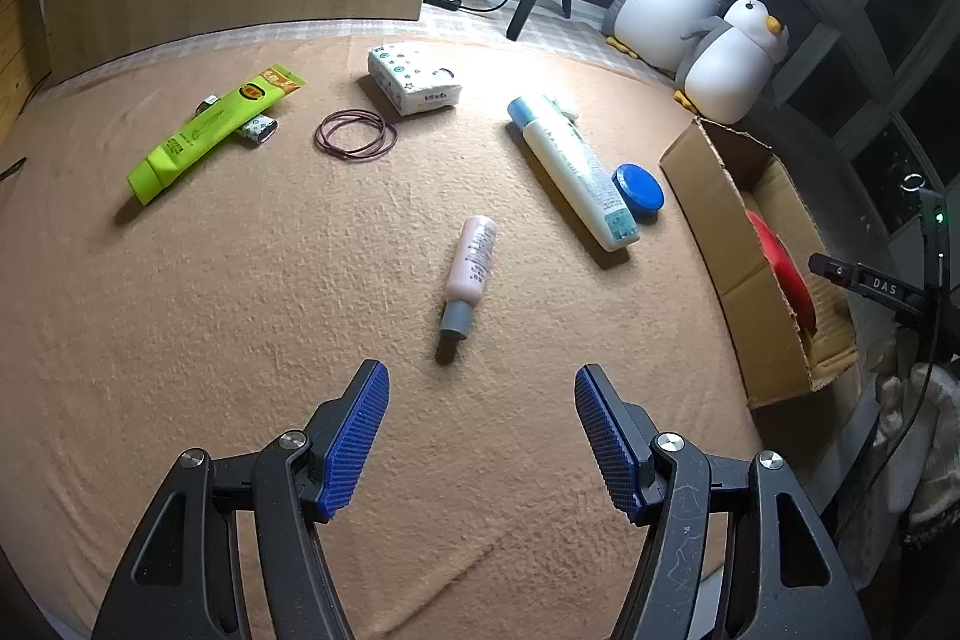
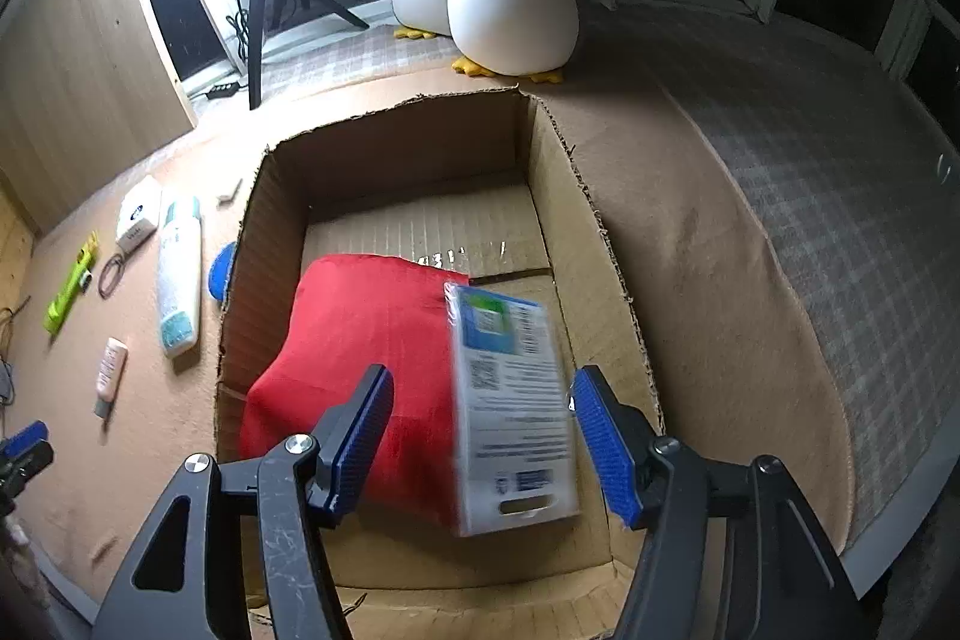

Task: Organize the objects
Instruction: 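Carry the card with the right tool into the box beside the pouch, then open the right tool to release the card and withdraw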

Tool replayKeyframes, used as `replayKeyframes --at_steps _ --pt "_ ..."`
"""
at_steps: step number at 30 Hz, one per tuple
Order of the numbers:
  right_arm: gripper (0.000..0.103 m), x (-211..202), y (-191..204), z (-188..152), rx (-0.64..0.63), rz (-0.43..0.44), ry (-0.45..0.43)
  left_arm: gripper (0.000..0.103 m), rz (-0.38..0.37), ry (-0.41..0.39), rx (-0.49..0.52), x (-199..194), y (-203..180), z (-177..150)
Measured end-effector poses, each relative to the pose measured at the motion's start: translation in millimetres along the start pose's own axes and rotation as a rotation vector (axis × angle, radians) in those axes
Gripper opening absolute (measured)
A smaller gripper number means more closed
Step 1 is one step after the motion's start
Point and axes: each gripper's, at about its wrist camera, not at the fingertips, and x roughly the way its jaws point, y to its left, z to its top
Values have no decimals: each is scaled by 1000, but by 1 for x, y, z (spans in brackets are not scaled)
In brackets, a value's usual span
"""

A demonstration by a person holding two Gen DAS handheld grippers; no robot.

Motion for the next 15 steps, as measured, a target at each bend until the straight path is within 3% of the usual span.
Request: replayKeyframes --at_steps 7,15 --pt "59 -10 1 1 21 26 -17 68 -3 2 -2 3 -1 0" --pt "59 -19 27 11 6 134 -37 70 -11 3 -1 10 -6 9"
